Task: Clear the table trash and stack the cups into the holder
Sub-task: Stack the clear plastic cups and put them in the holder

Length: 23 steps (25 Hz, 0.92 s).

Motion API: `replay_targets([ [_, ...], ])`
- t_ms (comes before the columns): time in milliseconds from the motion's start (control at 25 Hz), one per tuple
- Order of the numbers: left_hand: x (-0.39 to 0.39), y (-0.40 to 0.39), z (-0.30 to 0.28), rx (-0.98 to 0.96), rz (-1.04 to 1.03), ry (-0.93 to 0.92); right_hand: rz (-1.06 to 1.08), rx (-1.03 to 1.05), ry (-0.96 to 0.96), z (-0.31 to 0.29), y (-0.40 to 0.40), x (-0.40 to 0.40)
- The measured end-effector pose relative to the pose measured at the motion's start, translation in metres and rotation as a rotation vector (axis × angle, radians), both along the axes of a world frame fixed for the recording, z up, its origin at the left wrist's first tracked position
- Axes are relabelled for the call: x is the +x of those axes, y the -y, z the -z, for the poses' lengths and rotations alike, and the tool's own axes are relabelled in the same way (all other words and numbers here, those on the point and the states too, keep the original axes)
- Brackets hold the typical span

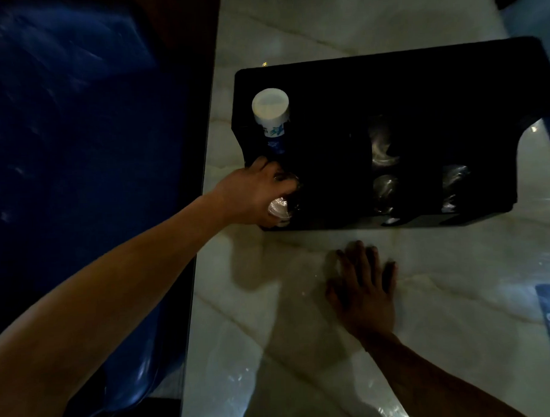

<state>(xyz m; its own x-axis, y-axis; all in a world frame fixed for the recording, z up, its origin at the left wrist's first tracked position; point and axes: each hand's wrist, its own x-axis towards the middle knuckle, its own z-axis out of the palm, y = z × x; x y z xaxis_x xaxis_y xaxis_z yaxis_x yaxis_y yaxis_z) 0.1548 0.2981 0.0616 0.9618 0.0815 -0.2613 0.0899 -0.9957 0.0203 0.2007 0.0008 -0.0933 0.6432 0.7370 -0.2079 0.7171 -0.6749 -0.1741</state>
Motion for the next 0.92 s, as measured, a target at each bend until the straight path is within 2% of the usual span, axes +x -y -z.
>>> replay_targets([
  [480,0.016,0.005,0.018,0.102,-0.028,-0.214,0.005,0.013,-0.006,0.003,0.0,0.0],
  [760,0.016,0.018,0.019,0.14,-0.11,-0.223,0.004,0.004,0.003,0.002,0.001,0.0],
  [920,0.002,0.027,0.02,0.192,-0.122,-0.122,0.009,0.005,-0.002,0.001,0.0,0.0],
])
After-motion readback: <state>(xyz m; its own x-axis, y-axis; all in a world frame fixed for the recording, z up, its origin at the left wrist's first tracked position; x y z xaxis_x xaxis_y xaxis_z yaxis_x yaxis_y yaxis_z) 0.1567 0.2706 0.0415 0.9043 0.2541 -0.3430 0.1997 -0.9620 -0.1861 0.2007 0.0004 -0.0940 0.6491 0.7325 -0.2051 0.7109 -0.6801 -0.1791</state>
